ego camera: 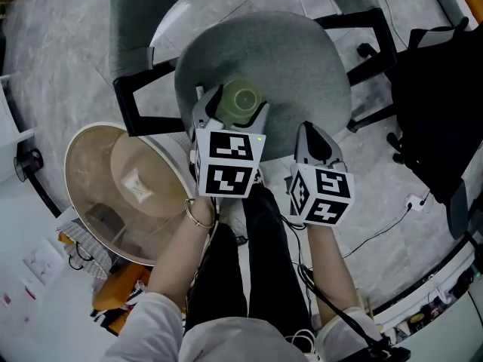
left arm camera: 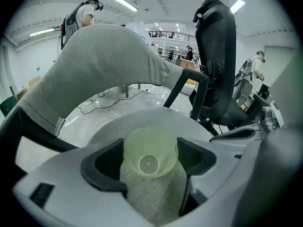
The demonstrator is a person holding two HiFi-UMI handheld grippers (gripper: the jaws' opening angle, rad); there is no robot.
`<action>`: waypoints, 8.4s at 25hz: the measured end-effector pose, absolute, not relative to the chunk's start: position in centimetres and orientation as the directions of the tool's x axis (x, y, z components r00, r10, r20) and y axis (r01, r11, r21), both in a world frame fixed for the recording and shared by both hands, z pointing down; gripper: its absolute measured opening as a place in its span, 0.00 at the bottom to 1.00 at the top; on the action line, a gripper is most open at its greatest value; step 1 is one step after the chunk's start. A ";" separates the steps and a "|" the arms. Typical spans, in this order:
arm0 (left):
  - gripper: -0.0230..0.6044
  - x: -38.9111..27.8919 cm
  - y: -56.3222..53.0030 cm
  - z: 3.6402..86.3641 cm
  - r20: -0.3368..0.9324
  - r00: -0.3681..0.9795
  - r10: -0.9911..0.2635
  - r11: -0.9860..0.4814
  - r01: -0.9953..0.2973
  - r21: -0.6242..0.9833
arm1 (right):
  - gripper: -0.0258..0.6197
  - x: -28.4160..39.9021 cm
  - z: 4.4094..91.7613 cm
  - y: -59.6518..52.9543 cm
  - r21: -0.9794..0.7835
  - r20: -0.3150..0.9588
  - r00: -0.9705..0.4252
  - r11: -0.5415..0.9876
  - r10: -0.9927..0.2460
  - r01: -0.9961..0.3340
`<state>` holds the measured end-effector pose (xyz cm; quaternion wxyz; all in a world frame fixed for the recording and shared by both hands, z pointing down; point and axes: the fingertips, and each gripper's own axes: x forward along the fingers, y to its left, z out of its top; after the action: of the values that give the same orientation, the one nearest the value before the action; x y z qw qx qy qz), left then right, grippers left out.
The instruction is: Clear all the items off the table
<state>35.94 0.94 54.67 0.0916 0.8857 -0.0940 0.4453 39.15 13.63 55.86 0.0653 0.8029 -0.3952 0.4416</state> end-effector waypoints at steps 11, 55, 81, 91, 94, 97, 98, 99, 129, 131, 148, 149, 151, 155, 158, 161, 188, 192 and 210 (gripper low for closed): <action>0.61 35.5 1.2 55.5 0.814 0.575 -0.086 -0.960 -0.267 0.088 | 0.08 39.0 56.3 13.9 -0.239 0.771 0.299 -0.691 -0.562 -0.682; 0.12 -2.6 -8.1 47.4 0.745 0.507 -0.434 -0.576 -0.792 0.202 | 0.08 11.1 49.7 -2.0 -0.255 0.736 0.022 -0.308 -0.677 -0.917; 0.05 -24.4 -6.4 47.2 0.749 0.397 -0.530 -0.283 -0.916 0.285 | 0.08 -10.2 47.2 -6.2 -0.237 0.732 -0.163 -0.023 -0.661 -0.971; 0.05 -17.3 -6.6 49.2 0.776 0.446 -0.446 -0.383 -0.879 0.284 | 0.08 -2.4 48.8 -3.6 -0.216 0.769 -0.055 -0.178 -0.637 -0.960; 0.05 -14.4 -6.4 49.7 0.781 0.467 -0.414 -0.427 -0.858 0.287 | 0.08 -0.7 49.2 -2.8 -0.214 0.775 -0.037 -0.208 -0.630 -0.954; 0.05 -12.4 -6.4 50.1 0.786 0.477 -0.394 -0.449 -0.846 0.288 | 0.08 0.5 49.4 -2.7 -0.222 0.775 -0.031 -0.225 -0.632 -0.949; 0.05 -11.9 -6.4 50.2 0.788 0.477 -0.389 -0.457 -0.843 0.284 | 0.08 0.8 49.5 -2.6 -0.226 0.775 -0.031 -0.230 -0.631 -0.947; 0.05 -11.4 -6.4 50.4 0.792 0.474 -0.384 -0.465 -0.841 0.278 | 0.08 1.1 49.6 -2.6 -0.229 0.776 -0.031 -0.235 -0.631 -0.945; 0.50 -5.5 -9.7 61.1 0.911 0.292 -0.291 -0.371 -0.912 0.174 | 0.08 8.0 54.6 -2.7 -0.214 0.838 -0.047 -0.249 -0.543 -0.945; 0.50 -5.5 -9.7 61.1 0.915 0.286 -0.285 -0.364 -0.915 0.173 | 0.08 7.9 54.7 -2.8 -0.217 0.840 -0.053 -0.245 -0.540 -0.945; 0.35 -5.4 -9.7 61.2 0.918 0.316 -0.239 -0.353 -0.909 0.221 | 0.08 7.1 54.6 -2.9 -0.222 0.836 -0.064 -0.231 -0.544 -0.947; 0.34 -5.4 -9.7 61.1 0.917 0.320 -0.239 -0.357 -0.907 0.224 | 0.08 7.1 54.6 -2.9 -0.223 0.836 -0.064 -0.230 -0.546 -0.947; 0.33 -5.4 -9.7 60.6 0.912 0.331 -0.242 -0.365 -0.902 0.231 | 0.08 7.1 54.5 -2.9 -0.223 0.833 -0.063 -0.229 -0.550 -0.947; 0.33 -5.2 -9.5 59.7 0.899 0.355 -0.254 -0.370 -0.895 0.249 | 0.08 7.2 54.4 -3.0 -0.224 0.827 -0.057 -0.234 -0.560 -0.946; 0.33 -5.2 -8.9 59.1 0.895 0.367 -0.253 -0.381 -0.888 0.257 | 0.08 7.3 54.1 -2.9 -0.224 0.822 -0.049 -0.242 -0.567 -0.944; 0.33 -5.0 -8.3 58.3 0.890 0.380 -0.251 -0.399 -0.878 0.263 | 0.08 7.4 53.8 -2.4 -0.226 0.818 -0.042 -0.252 -0.574 -0.941; 0.32 16.4 6.7 53.7 0.832 0.555 -0.018 -0.801 -0.506 0.320 | 0.08 24.8 52.4 17.7 -0.220 0.790 0.330 -0.741 -0.517 -0.635; 0.32 20.5 9.4 53.2 0.823 0.567 0.024 -0.837 -0.439 0.327 | 0.08 27.7 52.3 21.3 -0.214 0.788 0.380 -0.794 -0.485 -0.569; 0.33 40.3 10.2 55.7 0.788 0.613 0.048 -0.901 -0.314 0.299 | 0.08 42.4 54.3 20.3 -0.218 0.757 0.439 -0.821 -0.484 -0.528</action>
<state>40.27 10.19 55.71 0.2089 0.8735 -0.0763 0.4330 42.44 20.28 54.32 0.0255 0.8478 -0.2983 0.4377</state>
